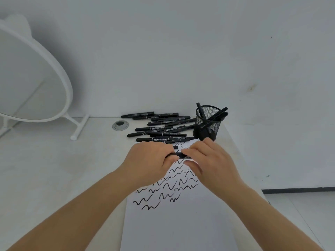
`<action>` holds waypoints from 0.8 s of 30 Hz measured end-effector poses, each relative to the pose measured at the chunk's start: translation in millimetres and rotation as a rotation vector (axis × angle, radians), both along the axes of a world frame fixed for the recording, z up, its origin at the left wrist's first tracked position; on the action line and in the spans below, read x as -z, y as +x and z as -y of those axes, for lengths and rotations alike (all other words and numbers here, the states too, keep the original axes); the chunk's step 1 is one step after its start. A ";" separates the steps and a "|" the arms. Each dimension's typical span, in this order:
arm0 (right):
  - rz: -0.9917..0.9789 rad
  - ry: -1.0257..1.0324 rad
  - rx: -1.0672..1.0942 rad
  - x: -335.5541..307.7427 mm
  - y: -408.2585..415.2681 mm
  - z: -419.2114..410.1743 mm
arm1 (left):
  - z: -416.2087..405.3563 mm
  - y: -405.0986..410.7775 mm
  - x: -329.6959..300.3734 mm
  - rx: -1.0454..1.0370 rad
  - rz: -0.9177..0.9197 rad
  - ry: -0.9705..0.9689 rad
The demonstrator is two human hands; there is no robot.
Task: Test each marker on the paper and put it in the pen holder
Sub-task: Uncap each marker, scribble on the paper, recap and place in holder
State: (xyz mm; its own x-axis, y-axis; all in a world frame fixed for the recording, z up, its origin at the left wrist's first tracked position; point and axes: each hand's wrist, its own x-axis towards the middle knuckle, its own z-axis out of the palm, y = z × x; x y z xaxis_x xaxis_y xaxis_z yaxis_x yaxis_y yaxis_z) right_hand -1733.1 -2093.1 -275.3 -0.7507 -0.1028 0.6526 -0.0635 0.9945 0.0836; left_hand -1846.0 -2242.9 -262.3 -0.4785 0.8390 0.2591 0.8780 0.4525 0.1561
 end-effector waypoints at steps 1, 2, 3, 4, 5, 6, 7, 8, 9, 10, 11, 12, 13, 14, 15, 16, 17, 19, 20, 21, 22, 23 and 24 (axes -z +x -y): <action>-0.005 0.011 -0.021 -1.9 -4.0 -1.3 | -2.9 -0.3 -1.8 0.013 -0.033 0.002; -0.018 0.017 -0.040 -3.9 -7.6 -3.5 | -5.3 -1.0 -3.2 0.025 -0.057 0.009; -0.033 0.015 -0.056 -6.6 -10.9 -5.9 | -7.5 -2.2 -4.7 0.037 -0.073 0.025; -0.046 0.011 -0.070 -9.8 -13.8 -9.2 | -9.8 -3.7 -7.2 0.050 -0.083 0.051; -0.056 0.014 -0.081 -13.7 -17.0 -13.5 | -12.2 -5.9 -10.7 0.063 -0.086 0.082; -0.063 0.025 -0.084 -18.4 -20.5 -19.0 | -15.0 -9.3 -14.2 0.076 -0.077 0.110; -0.068 0.033 -0.073 -23.6 -24.0 -25.5 | -18.3 -14.2 -17.6 0.082 -0.057 0.127; -0.076 0.014 -0.044 -29.4 -27.6 -33.4 | -21.9 -20.6 -21.1 0.080 -0.030 0.124; -0.095 -0.049 -0.005 -35.8 -30.9 -42.1 | -25.5 -28.1 -23.9 0.068 -0.008 0.091; -0.121 -0.149 0.036 -42.5 -33.9 -50.9 | -29.5 -36.1 -25.1 0.054 -0.003 0.027; -0.148 -0.273 0.073 -48.8 -36.7 -59.7 | -34.2 -44.5 -24.8 0.046 -0.016 -0.053; -0.169 -0.406 0.104 -54.2 -39.3 -68.0 | -39.8 -53.3 -24.1 0.048 -0.033 -0.133; -0.183 -0.533 0.132 -57.6 -42.4 -75.7 | -46.0 -62.4 -23.7 0.052 -0.039 -0.203; -0.187 -0.634 0.157 -58.8 -45.7 -82.6 | -52.6 -72.1 -24.0 0.057 -0.029 -0.262; -0.184 -0.698 0.185 -58.0 -48.7 -88.3 | -58.4 -82.1 -24.7 0.061 -0.001 -0.312; -0.178 -0.730 0.214 -56.0 -51.1 -93.0 | -64.1 -93.4 -25.9 0.063 0.039 -0.352; -0.163 -0.748 0.240 -53.3 -53.1 -96.4 | -69.1 -106.3 -26.8 0.057 0.084 -0.376; -0.117 -0.781 0.273 -46.1 -55.8 -100.8 | -77.2 -134.1 -25.8 0.006 0.148 -0.398; -0.096 -0.791 0.278 -42.3 -57.5 -102.8 | -80.8 -147.2 -22.7 -0.028 0.148 -0.408; -0.080 -0.792 0.284 -39.2 -59.3 -104.4 | -85.2 -158.8 -17.8 -0.057 0.133 -0.413; -0.069 -0.786 0.290 -37.2 -61.2 -105.8 | -90.6 -168.2 -12.2 -0.081 0.116 -0.404; -0.058 -0.775 0.296 -35.8 -63.5 -106.8 | -96.6 -175.3 -6.3 -0.101 0.102 -0.377; -0.046 -0.760 0.302 -34.7 -66.1 -107.5 | -103.0 -180.0 -0.8 -0.119 0.095 -0.334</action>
